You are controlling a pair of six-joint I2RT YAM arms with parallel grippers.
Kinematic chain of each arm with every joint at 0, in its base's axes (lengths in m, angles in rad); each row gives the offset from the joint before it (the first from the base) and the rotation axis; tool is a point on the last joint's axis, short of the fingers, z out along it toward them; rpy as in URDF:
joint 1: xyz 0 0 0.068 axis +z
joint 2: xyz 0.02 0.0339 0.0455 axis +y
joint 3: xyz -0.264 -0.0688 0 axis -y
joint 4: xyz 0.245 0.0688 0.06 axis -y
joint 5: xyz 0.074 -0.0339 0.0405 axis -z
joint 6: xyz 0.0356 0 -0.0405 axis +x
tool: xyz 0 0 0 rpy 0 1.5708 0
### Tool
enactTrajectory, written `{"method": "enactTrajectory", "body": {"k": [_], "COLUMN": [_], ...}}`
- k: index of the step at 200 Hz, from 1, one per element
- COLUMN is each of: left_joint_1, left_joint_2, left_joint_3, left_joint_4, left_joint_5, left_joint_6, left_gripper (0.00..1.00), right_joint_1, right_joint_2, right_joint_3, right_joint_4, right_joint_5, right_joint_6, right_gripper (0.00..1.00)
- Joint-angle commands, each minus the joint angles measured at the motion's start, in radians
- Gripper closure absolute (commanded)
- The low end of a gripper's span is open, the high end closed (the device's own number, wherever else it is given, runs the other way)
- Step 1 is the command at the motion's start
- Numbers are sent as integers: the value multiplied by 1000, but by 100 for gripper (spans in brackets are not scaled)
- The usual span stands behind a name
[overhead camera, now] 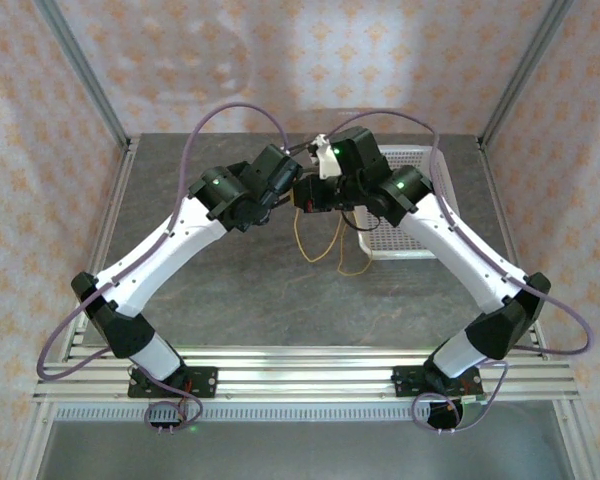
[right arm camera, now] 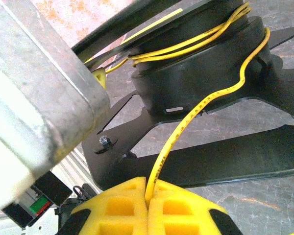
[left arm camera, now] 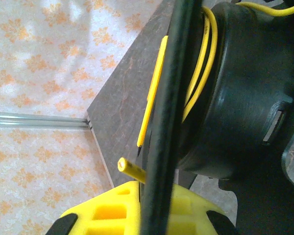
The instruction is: Wrap the cables
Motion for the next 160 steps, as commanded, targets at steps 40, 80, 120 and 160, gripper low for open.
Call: {"method": "enactTrajectory", "body": {"k": [40,80,120,160], "left_joint_1": [5,10,11,11], "left_joint_2": [25,74,110,118], "left_joint_3": [22,70,136,142], "left_joint_4": [185,138,100,104], "left_joint_5": [-59,-69,-58,-38], "left_joint_6": [-160,-233,-285,-285], "left_gripper": [100,100,100,100], "right_joint_1": [101,117,145,144], "right_joint_2": [50,59,68,40], "right_joint_3": [112,110,108,88], "right_joint_4": [-115,20,50,-3], "right_joint_5": [-64,-214,-234,-169], "right_joint_6": [-63,87,127,105], "right_gripper": [100,100,100,81]}}
